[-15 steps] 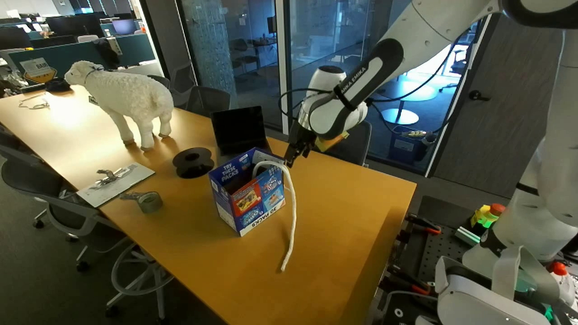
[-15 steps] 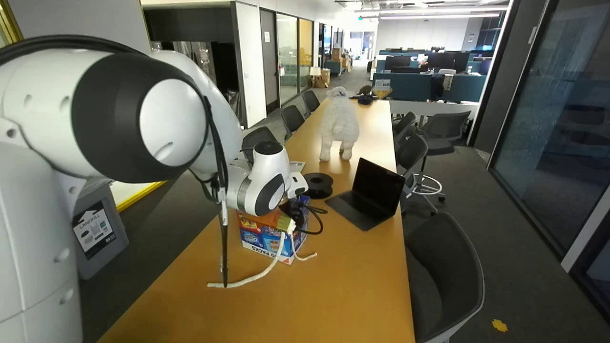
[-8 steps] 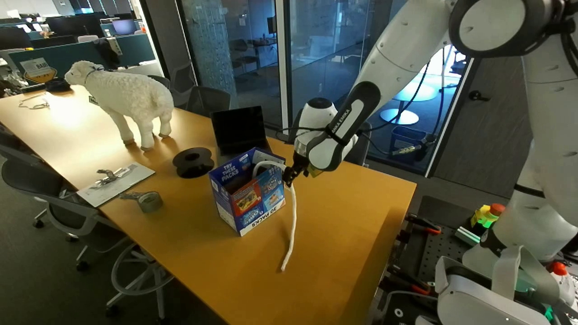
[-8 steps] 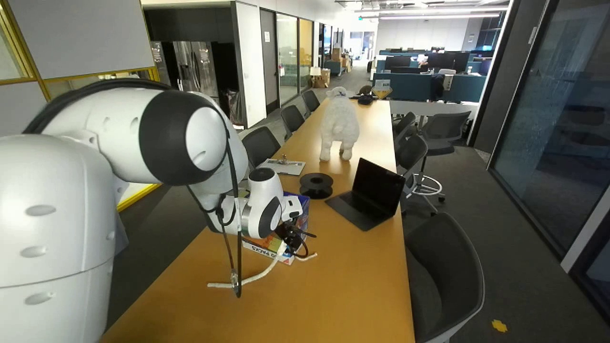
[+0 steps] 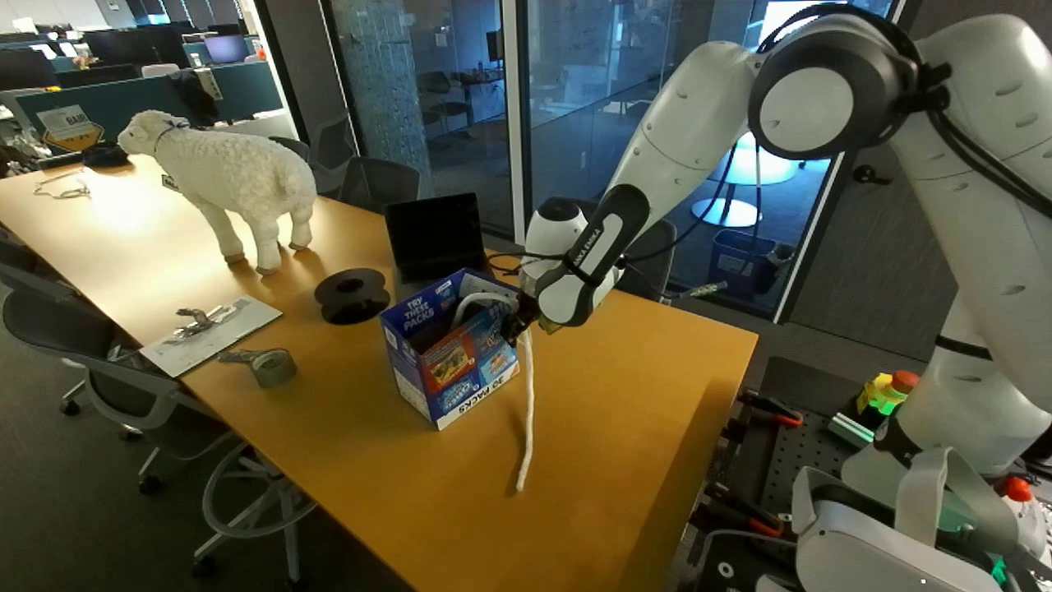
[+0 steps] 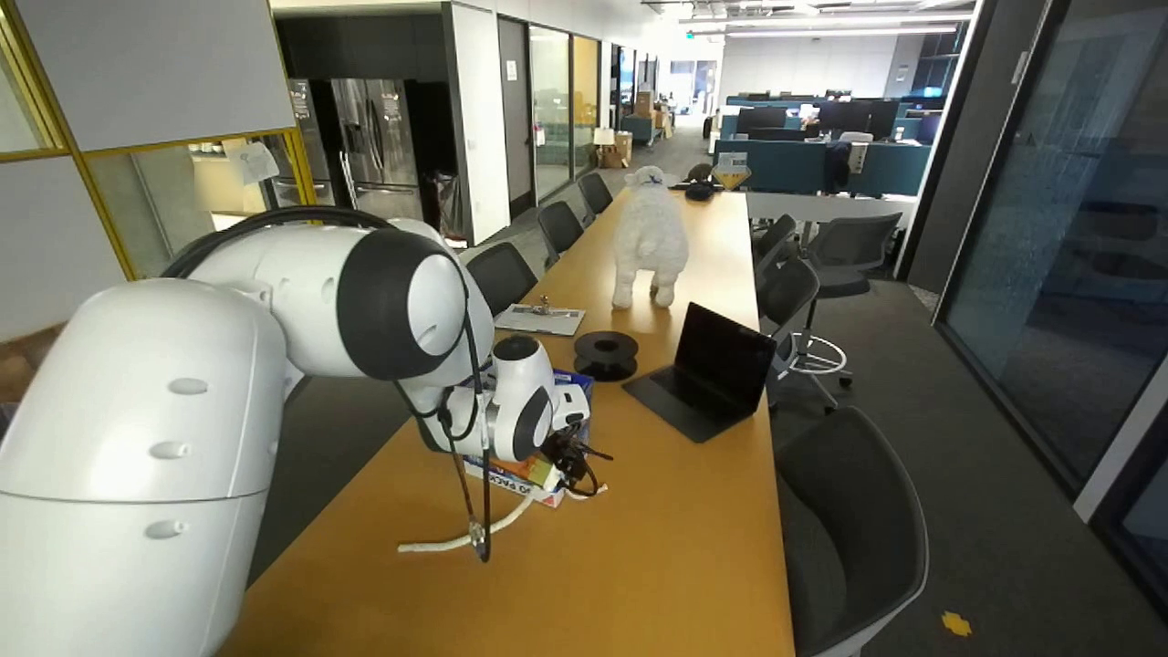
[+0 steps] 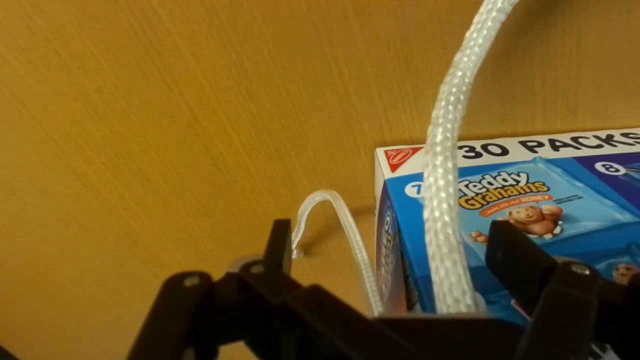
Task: Pick up the ropes from the table and put them in the box
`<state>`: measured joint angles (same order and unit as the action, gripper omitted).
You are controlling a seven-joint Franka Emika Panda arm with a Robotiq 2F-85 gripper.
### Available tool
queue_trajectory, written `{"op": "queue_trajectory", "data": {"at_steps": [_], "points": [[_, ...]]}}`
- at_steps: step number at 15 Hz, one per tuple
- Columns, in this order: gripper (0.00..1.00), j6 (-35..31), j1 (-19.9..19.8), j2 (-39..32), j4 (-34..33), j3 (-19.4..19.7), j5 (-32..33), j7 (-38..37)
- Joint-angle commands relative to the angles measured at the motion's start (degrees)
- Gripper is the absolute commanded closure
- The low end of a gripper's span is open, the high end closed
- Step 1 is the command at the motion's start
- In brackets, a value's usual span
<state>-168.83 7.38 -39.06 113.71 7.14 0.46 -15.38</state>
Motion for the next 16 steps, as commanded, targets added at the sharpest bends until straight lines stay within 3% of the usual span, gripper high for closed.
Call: {"op": "queue_trajectory", "data": {"at_steps": [1,6,10,16], "points": [[0.00,-1.5,0.2,-2.8,-3.5,1.1,-0.9,0.1],[0.00,-5.6,-6.5,-0.6,-1.8,-6.1,-1.2,8.2],[0.00,-8.6,-14.6,-0.5,-1.1,-14.8,-1.6,14.9],[0.00,-8.5,-24.9,-1.3,-0.7,-24.6,-2.0,22.3]]}}
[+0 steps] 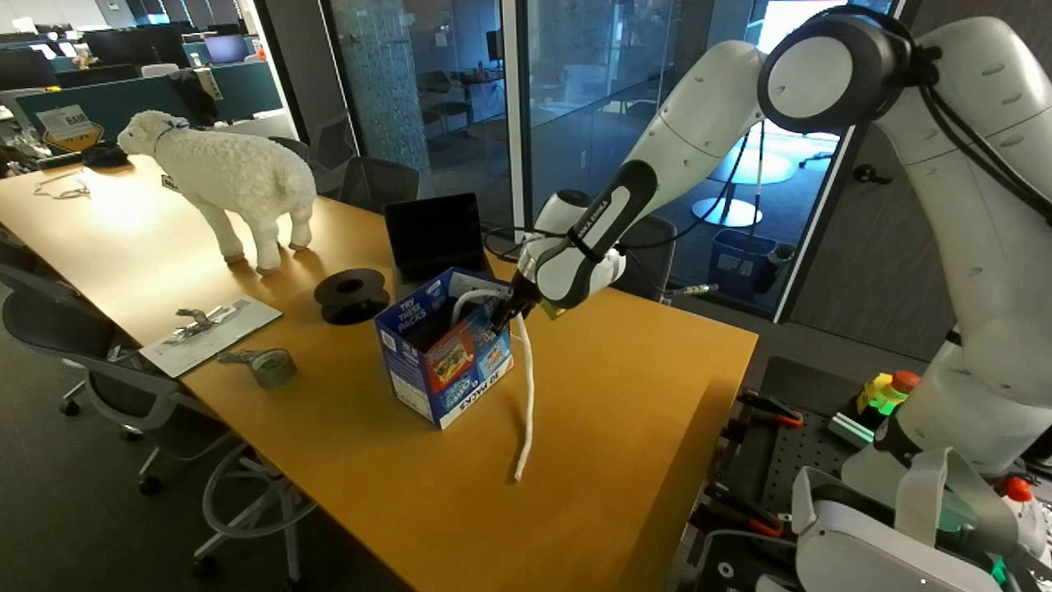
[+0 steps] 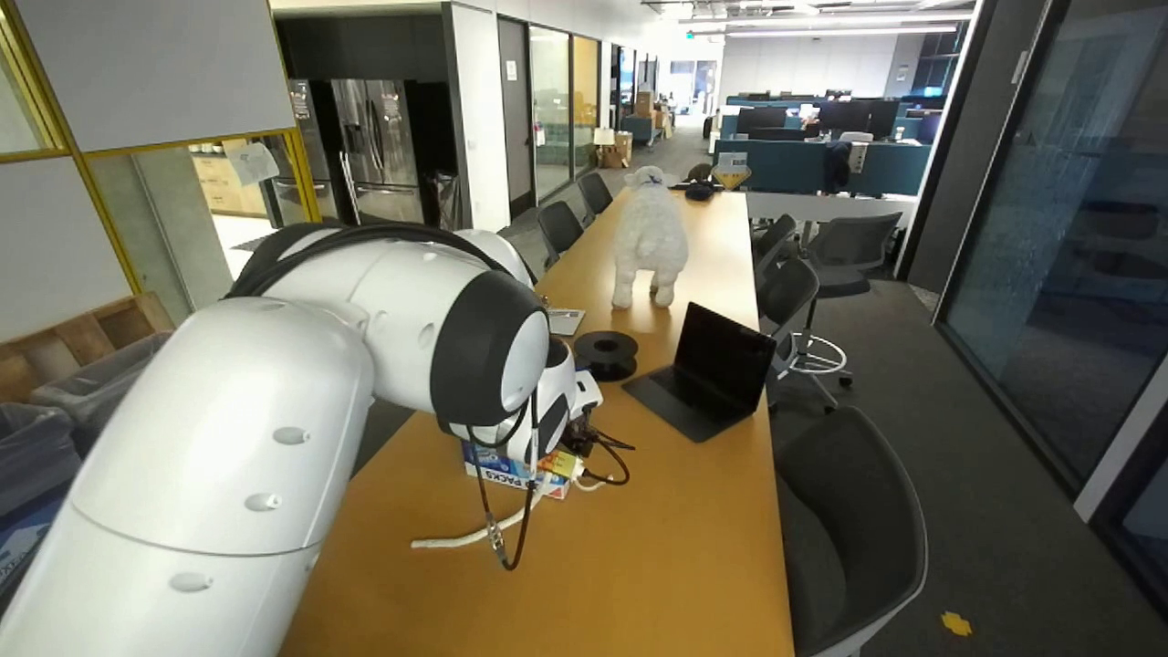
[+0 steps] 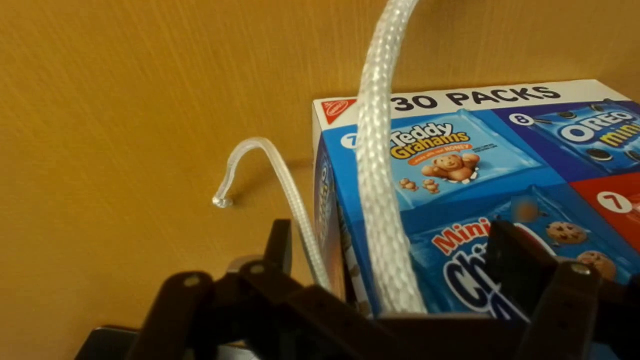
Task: Pick up the ropes from the table and put them in the box
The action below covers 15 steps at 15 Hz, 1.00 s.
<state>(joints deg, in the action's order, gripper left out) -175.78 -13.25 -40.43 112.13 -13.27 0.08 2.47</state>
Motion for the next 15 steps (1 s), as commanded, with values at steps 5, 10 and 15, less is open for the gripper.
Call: {"op": "queue_trajectory", "data": {"at_steps": [5,10,15], "points": [[0.00,-1.2,-8.4,-0.2,1.7,-7.6,-1.5,7.7],[0.00,-0.9,-9.8,-0.3,2.4,-8.7,-1.8,8.8],[0.34,-1.4,-9.7,-0.4,2.8,-8.7,-1.8,9.0]]}}
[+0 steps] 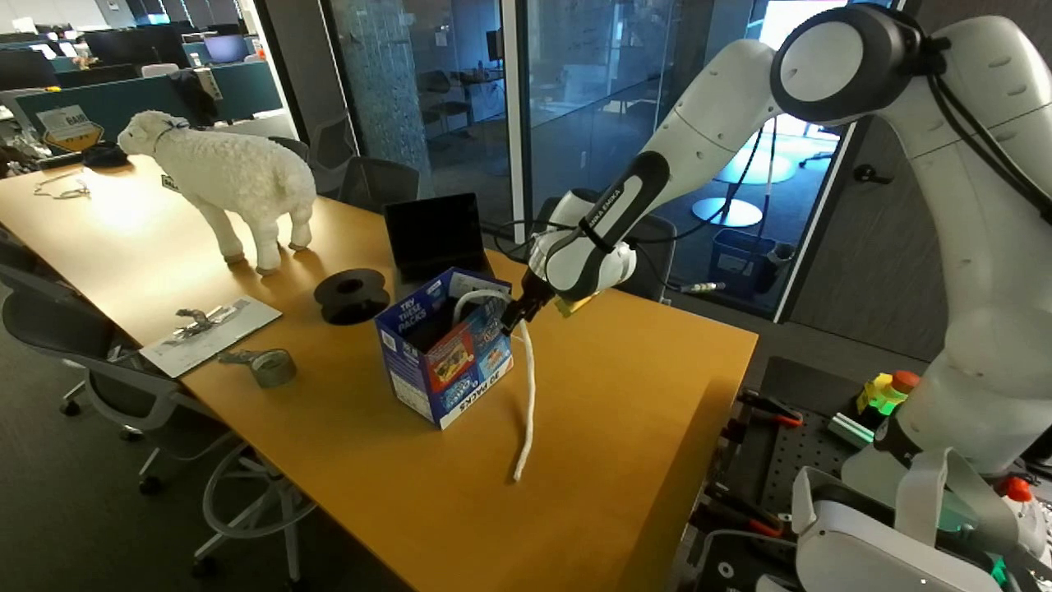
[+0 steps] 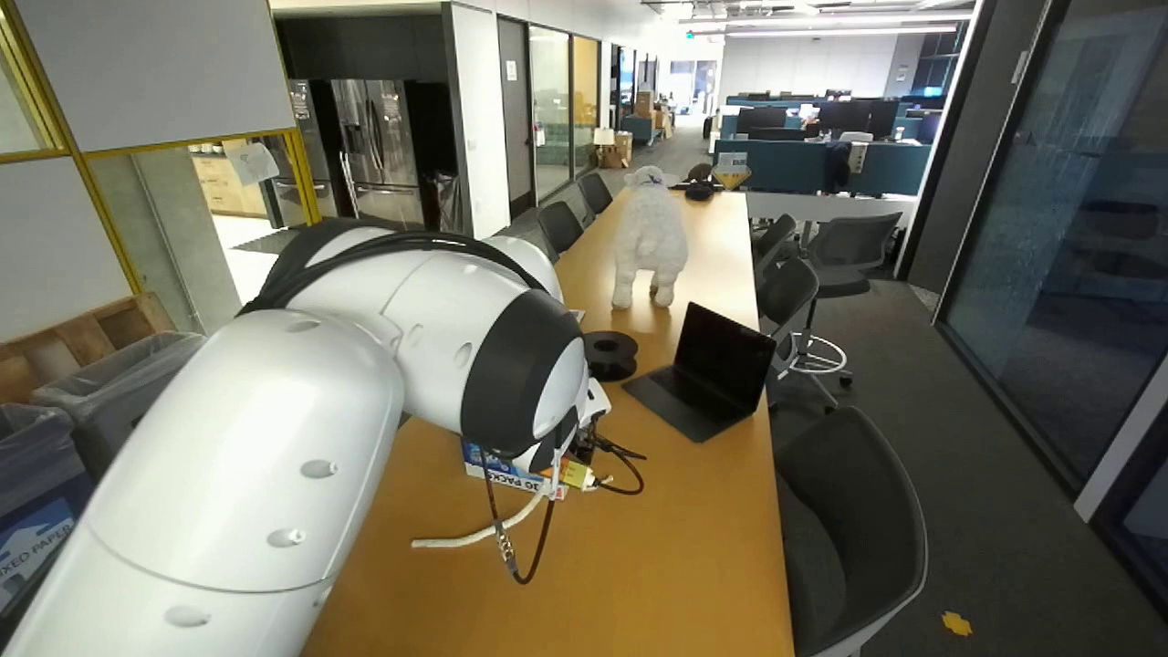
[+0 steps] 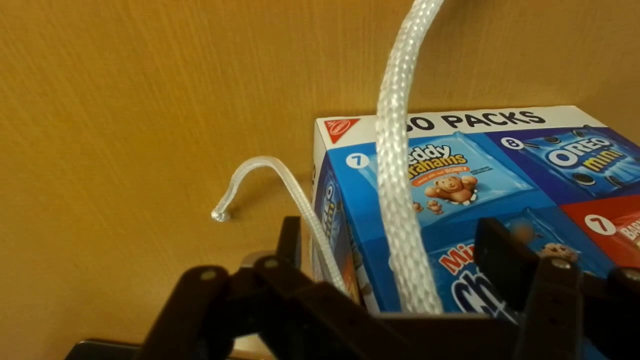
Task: Pick up the ropes from the table and put them in the box
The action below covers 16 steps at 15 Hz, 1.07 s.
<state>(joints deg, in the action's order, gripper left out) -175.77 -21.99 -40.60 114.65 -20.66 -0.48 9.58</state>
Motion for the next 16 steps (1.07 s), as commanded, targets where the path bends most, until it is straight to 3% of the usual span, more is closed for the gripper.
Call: {"op": "queue_trajectory", "data": {"at_steps": [1,8,11,12,16], "points": [[0.44,-1.5,-0.8,-0.2,0.4,-1.2,-1.2,1.9],[0.95,-1.4,-0.6,0.1,0.9,-1.2,-1.2,2.0],[1.00,-0.6,-0.6,0.7,1.2,-1.2,-1.1,2.2],[0.95,0.1,-0.7,1.1,1.3,-1.4,-1.0,2.4],[0.95,3.8,-1.2,4.8,1.9,-1.7,-1.3,3.1]]}}
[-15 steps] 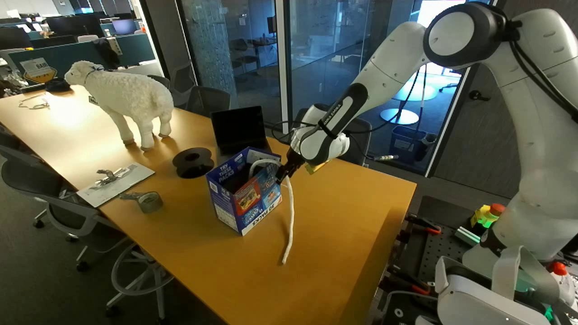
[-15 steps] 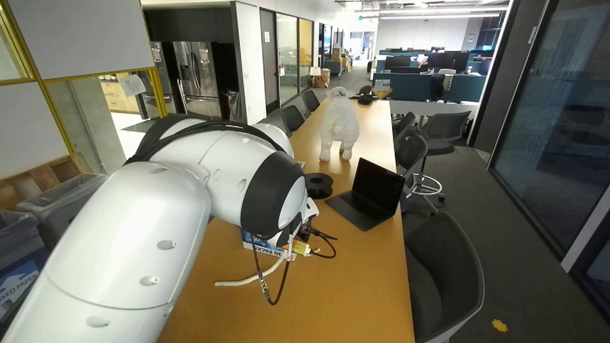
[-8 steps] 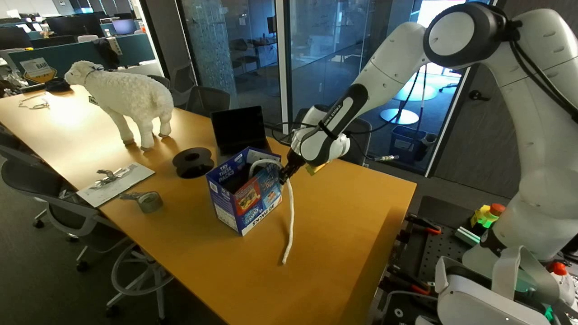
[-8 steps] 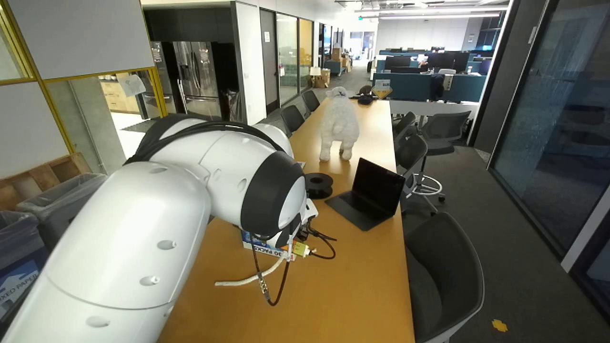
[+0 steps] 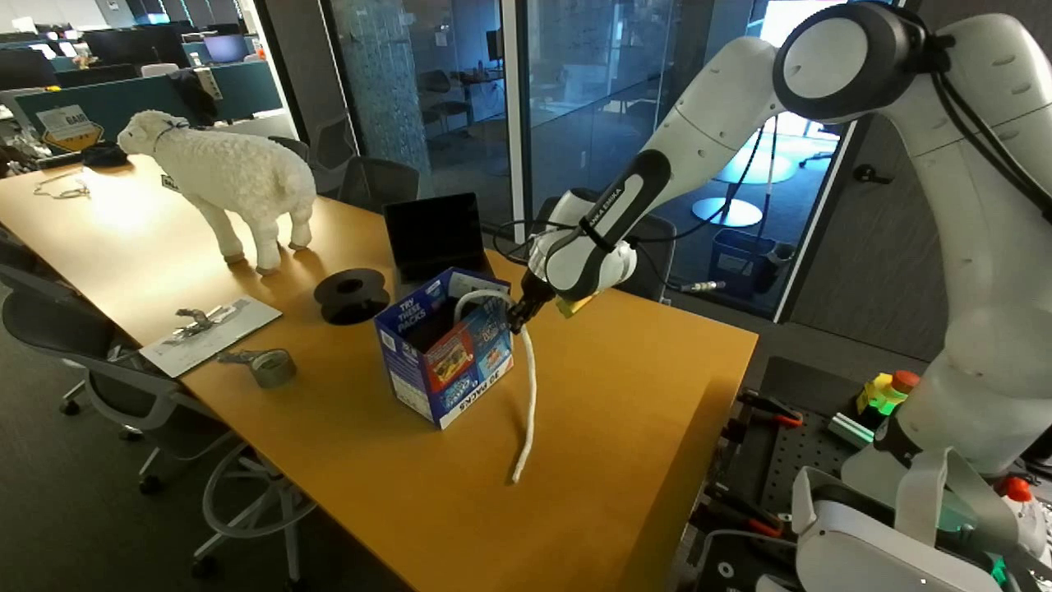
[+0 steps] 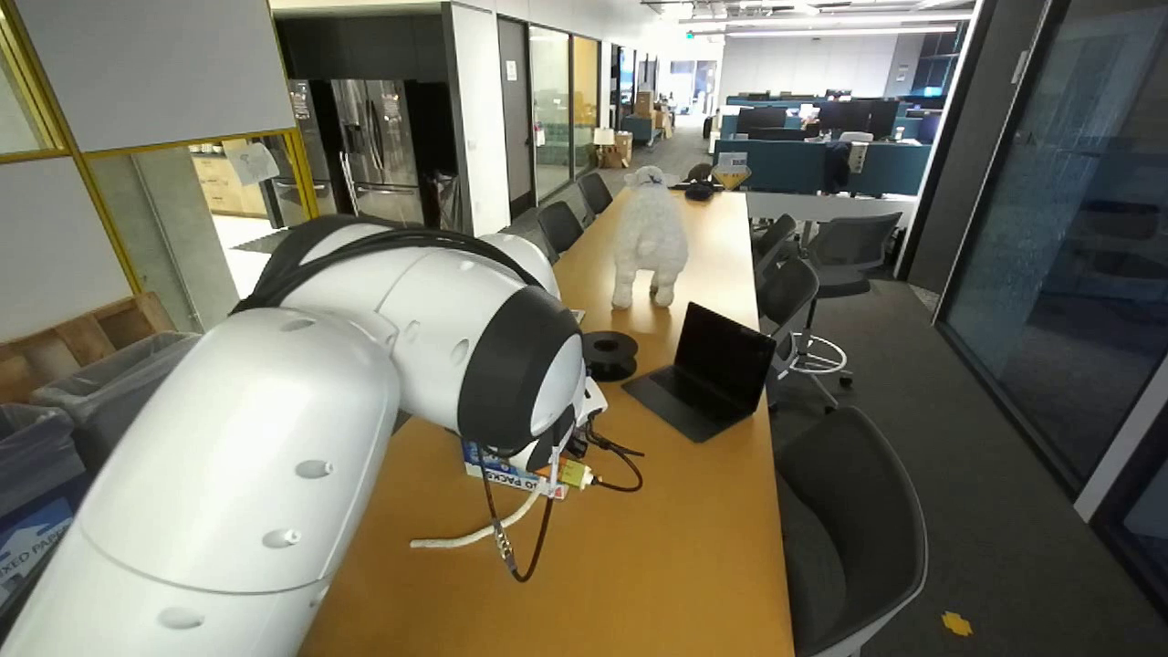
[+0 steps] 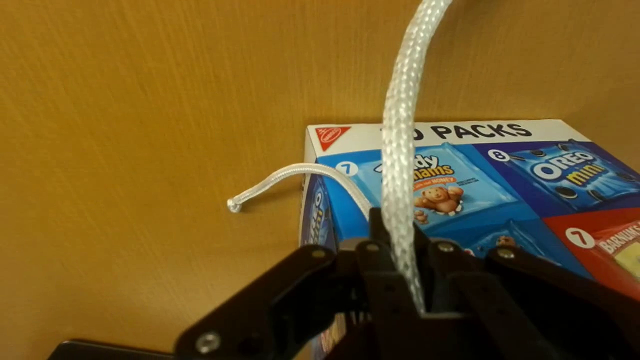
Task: Pick up the ropes from the table and put them in the box
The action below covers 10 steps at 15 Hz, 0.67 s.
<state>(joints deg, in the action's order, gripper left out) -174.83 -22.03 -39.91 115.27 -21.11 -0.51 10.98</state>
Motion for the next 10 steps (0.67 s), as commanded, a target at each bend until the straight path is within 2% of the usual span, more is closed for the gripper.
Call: {"op": "queue_trajectory", "data": {"at_steps": [1,5,7,10], "points": [[0.95,3.8,-0.9,5.7,1.6,-1.0,-1.4,1.6],[0.95,9.3,0.8,14.5,1.8,0.9,-3.6,0.7],[0.95,12.5,3.2,19.4,1.0,3.7,-4.6,-0.2],[0.95,16.8,9.0,26.0,-0.6,10.1,-3.1,-3.4]]}}
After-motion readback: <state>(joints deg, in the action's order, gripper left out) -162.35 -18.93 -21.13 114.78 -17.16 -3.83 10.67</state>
